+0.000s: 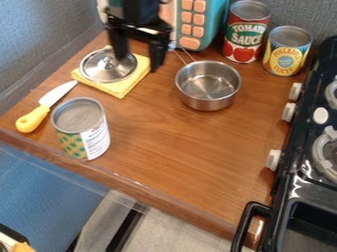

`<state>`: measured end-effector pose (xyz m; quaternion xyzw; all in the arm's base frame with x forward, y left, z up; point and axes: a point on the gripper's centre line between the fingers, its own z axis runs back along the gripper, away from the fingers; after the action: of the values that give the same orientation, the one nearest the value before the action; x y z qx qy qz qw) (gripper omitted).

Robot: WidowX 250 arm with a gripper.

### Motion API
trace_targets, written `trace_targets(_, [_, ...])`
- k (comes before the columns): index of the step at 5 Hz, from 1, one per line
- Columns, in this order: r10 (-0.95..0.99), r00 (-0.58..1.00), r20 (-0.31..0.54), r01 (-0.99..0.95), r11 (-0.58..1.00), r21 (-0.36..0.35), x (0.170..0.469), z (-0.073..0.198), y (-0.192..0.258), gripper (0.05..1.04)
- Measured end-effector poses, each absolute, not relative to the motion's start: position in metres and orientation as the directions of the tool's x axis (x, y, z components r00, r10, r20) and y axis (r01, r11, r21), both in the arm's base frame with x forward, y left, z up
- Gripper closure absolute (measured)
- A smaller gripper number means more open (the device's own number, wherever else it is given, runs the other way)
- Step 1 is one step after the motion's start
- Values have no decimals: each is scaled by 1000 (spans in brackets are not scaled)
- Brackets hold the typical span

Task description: Move the can to the right side of the table

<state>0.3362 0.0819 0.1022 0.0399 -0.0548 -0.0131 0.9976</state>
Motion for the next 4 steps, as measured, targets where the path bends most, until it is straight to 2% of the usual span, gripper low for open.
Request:
trace_targets(1, [-13,998,66,4,992,128,318,93,117,83])
trace_targets(2, [52,998,37,-55,992,112,292,83,156,83])
trace_targets(3, [67,998,13,-68,992,102,272,74,174,83])
trace_targets(4, [105,994,-10,-103,987,126,250,64,203,83])
